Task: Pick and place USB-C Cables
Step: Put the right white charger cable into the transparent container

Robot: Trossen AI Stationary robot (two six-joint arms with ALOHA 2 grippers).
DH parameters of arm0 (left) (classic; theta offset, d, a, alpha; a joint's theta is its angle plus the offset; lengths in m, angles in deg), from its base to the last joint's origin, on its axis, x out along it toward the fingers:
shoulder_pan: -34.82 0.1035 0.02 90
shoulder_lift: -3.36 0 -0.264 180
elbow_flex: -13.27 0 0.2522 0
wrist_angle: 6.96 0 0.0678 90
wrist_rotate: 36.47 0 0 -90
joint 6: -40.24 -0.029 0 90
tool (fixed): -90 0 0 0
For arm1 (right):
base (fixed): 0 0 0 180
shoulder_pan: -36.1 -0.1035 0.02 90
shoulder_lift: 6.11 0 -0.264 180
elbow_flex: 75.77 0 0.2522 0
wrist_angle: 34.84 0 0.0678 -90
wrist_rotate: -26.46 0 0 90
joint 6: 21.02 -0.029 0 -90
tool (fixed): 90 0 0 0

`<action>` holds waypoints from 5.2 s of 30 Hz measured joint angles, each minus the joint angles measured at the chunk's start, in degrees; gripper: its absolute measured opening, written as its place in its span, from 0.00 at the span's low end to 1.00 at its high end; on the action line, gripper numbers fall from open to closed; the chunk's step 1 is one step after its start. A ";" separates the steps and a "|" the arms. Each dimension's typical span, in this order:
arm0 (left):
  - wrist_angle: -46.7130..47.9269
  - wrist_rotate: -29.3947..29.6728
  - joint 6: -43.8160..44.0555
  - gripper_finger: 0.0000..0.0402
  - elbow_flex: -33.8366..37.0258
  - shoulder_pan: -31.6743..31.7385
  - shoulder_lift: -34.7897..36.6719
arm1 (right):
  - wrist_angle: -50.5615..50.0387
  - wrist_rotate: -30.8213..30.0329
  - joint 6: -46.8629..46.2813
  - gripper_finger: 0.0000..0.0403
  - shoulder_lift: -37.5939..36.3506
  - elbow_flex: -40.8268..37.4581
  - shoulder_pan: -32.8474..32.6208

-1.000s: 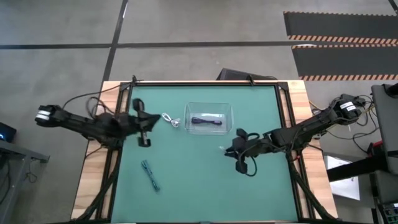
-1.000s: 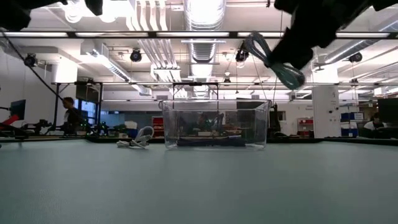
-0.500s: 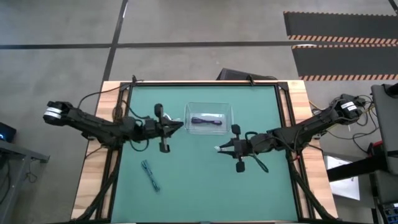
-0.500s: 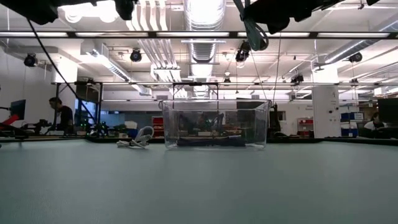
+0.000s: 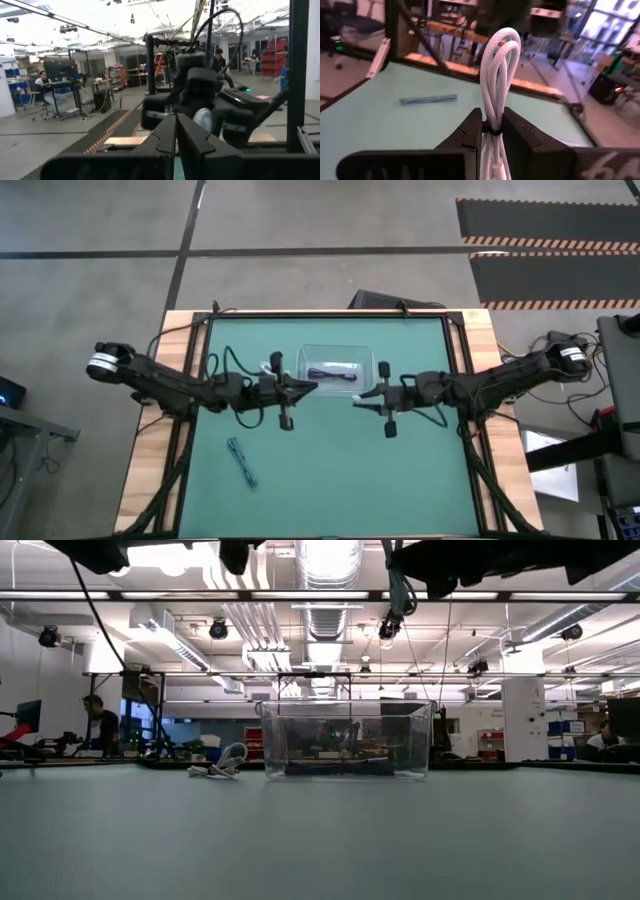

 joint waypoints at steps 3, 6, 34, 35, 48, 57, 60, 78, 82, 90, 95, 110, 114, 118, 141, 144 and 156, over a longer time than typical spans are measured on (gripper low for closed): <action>0.21 -0.01 0.02 0.00 -0.98 0.00 -1.52 | 4.50 0.18 0.79 0.11 -0.67 -2.32 1.62; 0.36 -0.01 0.59 0.00 -1.84 0.00 -3.01 | 10.07 0.21 0.71 0.11 -1.01 -5.08 2.84; 0.19 0.26 9.14 0.35 -13.19 0.52 -18.43 | 23.09 3.26 -7.89 0.11 -1.34 -9.14 3.89; 0.14 0.28 9.93 0.38 -13.19 0.54 -18.69 | 23.09 3.26 -7.67 0.11 -1.34 -9.14 3.89; -4.09 0.41 10.36 0.51 -18.75 1.79 -27.14 | 23.66 3.76 -7.34 0.11 -1.34 -9.09 3.89; -4.27 0.52 10.32 0.51 -23.77 1.99 -31.88 | 23.76 4.73 -7.36 0.11 -1.32 -9.09 3.88; -4.29 0.52 10.31 0.50 -24.27 2.00 -32.30 | 23.77 4.72 -7.35 0.11 -1.32 -9.09 3.89; -2.44 0.62 10.40 0.08 -23.73 1.99 -31.96 | 22.59 4.56 -9.21 0.18 -1.32 -9.09 3.86; -2.04 0.45 10.42 0.08 -23.73 1.99 -31.94 | 22.50 4.46 -11.51 0.30 -1.32 -9.09 3.89; 3.06 0.39 11.84 0.08 -24.41 1.99 -30.96 | 19.93 4.48 -13.65 0.47 -3.32 -9.09 3.89; 8.14 0.43 12.03 0.08 -24.27 1.99 -28.97 | 13.58 4.41 -13.93 0.48 -8.65 -9.09 3.89; 45.12 2.73 22.70 0.08 -28.20 4.20 -15.04 | -3.60 4.22 -14.71 0.43 -20.42 -9.11 3.89; 54.81 2.82 23.95 0.08 -31.91 4.28 -13.05 | -4.92 4.22 -14.31 0.41 -21.83 -9.11 3.89; 65.56 2.73 24.06 0.08 -37.64 4.45 -13.05 | -5.96 4.22 -14.26 0.38 -22.64 -9.11 3.89; 97.79 -6.42 25.69 0.08 -63.98 11.12 -23.15 | -7.68 4.25 -8.68 0.28 -25.95 -9.11 3.89; 98.55 -9.08 23.57 0.08 -65.99 12.18 -25.44 | -8.77 4.26 -8.13 0.27 -27.37 -9.11 3.89; 112.21 -12.90 17.11 0.08 -74.08 16.18 -33.92 | -11.33 4.26 -6.70 0.22 -30.20 -9.11 3.89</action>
